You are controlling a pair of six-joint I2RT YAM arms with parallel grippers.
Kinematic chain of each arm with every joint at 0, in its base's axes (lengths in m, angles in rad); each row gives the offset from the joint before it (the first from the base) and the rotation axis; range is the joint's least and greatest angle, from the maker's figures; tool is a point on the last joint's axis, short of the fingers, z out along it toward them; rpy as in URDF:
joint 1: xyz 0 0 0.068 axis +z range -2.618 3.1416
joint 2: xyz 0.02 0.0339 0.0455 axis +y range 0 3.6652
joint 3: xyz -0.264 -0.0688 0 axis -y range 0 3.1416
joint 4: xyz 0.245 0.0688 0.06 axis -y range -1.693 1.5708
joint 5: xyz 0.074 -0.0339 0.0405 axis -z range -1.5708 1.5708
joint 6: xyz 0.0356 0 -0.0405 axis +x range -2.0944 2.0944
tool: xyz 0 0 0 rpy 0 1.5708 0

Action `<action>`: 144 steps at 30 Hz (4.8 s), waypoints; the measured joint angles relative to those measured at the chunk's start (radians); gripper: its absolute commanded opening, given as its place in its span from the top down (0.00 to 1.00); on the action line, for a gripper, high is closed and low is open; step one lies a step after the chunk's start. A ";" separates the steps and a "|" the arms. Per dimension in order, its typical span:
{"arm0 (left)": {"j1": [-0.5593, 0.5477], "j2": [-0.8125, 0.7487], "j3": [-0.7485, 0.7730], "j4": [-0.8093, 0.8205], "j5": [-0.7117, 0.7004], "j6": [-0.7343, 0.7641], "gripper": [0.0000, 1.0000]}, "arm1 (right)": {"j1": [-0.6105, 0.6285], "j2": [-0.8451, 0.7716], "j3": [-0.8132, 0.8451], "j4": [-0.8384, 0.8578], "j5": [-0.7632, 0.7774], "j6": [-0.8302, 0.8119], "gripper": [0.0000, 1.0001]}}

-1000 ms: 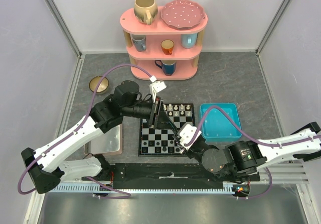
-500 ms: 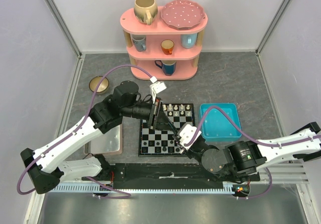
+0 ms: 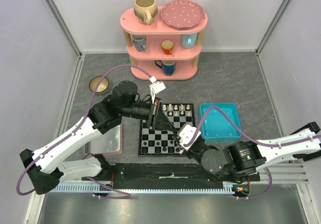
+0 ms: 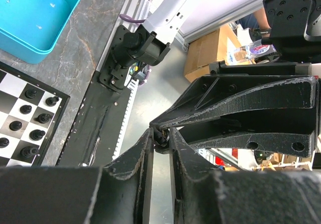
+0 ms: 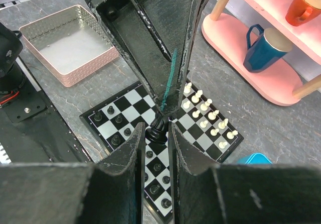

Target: Set up the chess pieces on the board

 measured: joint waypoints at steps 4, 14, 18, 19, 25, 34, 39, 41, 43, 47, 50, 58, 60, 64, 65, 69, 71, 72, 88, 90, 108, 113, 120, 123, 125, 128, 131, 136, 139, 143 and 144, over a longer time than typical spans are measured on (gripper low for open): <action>0.000 -0.002 0.000 0.000 0.005 -0.003 0.68 | 0.000 0.005 0.000 0.000 0.000 0.000 1.00; 0.000 -0.004 -0.002 0.009 0.010 -0.006 0.72 | 0.000 0.005 0.000 0.000 0.003 0.000 1.00; 0.000 -0.004 -0.003 0.011 0.011 -0.006 0.73 | 0.000 0.005 0.000 0.000 0.003 0.000 1.00; 0.000 -0.004 -0.003 0.012 0.013 -0.006 0.73 | 0.000 0.005 0.000 0.000 0.003 0.000 1.00; 0.000 -0.001 -0.003 0.012 0.019 -0.005 0.81 | 0.001 0.005 0.000 -0.001 0.004 0.000 1.00; 0.000 0.010 -0.003 0.008 0.019 -0.005 0.89 | 0.001 0.005 0.000 -0.018 0.008 0.000 1.00; 0.000 0.010 -0.003 0.003 0.016 -0.003 0.98 | 0.001 0.005 0.000 -0.022 0.007 0.000 1.00; 0.000 0.010 -0.003 -0.002 0.012 -0.002 0.98 | 0.001 0.005 0.000 -0.024 0.006 0.001 1.00; 0.000 0.010 -0.003 -0.008 0.007 0.003 0.98 | 0.001 0.005 0.000 -0.028 0.004 0.001 1.00; 0.000 0.010 -0.003 -0.016 0.001 0.006 0.98 | 0.001 0.005 0.000 -0.033 0.002 0.003 1.00; -0.001 0.010 -0.003 -0.021 -0.001 0.010 0.98 | 0.001 0.005 0.000 -0.036 0.002 0.004 1.00; -0.003 0.010 -0.003 -0.024 -0.005 0.016 0.91 | 0.001 0.005 0.000 -0.039 -0.002 0.007 1.00; -0.003 0.010 -0.003 -0.024 -0.005 0.018 0.82 | 0.001 0.006 0.000 -0.039 -0.002 0.007 1.00; -0.005 0.010 -0.003 -0.032 -0.004 0.021 0.69 | 0.001 0.009 0.000 -0.036 -0.003 0.008 1.00; -0.007 0.010 -0.003 -0.039 -0.004 0.023 0.69 | 0.001 0.010 0.000 -0.033 -0.003 0.008 1.00; -0.011 0.010 -0.003 -0.056 -0.004 0.025 0.68 | 0.001 0.010 0.000 -0.025 -0.003 0.008 1.00; -0.011 0.010 -0.003 -0.061 -0.004 0.025 0.74 | 0.001 0.010 0.000 -0.022 -0.003 0.008 1.00; -0.011 0.010 -0.003 -0.063 -0.004 0.025 0.76 | 0.001 0.010 0.000 -0.022 -0.003 0.008 1.00; -0.014 0.009 -0.003 -0.081 -0.036 0.026 0.98 | 0.001 0.005 0.000 -0.034 -0.011 0.025 0.57; -0.015 0.008 -0.004 -0.091 -0.074 0.029 0.98 | 0.001 -0.013 0.000 -0.031 -0.024 0.039 0.55; -0.015 -0.057 -0.097 -0.188 -0.406 0.084 0.98 | 0.001 -0.241 0.002 0.051 0.098 0.170 0.41; -0.015 -0.076 -0.152 -0.234 -0.554 0.084 0.98 | 0.001 -0.200 -0.013 -0.049 0.246 0.262 0.37; -0.053 -0.133 -0.256 -0.278 -0.772 0.022 0.98 | 0.001 -0.243 -0.056 -0.162 0.353 0.390 0.36; -0.089 -0.170 -0.275 -0.296 -0.861 -0.023 0.98 | 0.001 -0.267 -0.071 -0.214 0.370 0.459 0.36; -0.120 -0.173 -0.274 -0.301 -0.919 -0.056 0.98 | 0.000 -0.262 -0.074 -0.245 0.372 0.500 0.35; -0.180 -0.149 -0.273 -0.306 -0.986 -0.099 0.98 | -0.015 -0.190 -0.071 -0.282 0.360 0.548 0.34; -0.257 -0.098 -0.264 -0.317 -1.054 -0.145 0.98 | -0.086 -0.069 -0.064 -0.323 0.305 0.582 0.32; -0.315 -0.078 -0.260 -0.330 -1.130 -0.209 0.98 | -0.380 -0.002 -0.084 -0.354 0.132 0.580 0.29; -0.317 -0.086 -0.259 -0.330 -1.160 -0.227 0.98 | -0.573 -0.105 -0.120 -0.360 0.048 0.559 0.29; -0.319 -0.097 -0.259 -0.330 -1.179 -0.233 0.98 | -0.780 -0.207 -0.135 -0.360 -0.089 0.525 0.28; -0.319 -0.100 -0.259 -0.329 -1.180 -0.234 0.98 | -0.815 -0.201 -0.135 -0.355 -0.121 0.518 0.28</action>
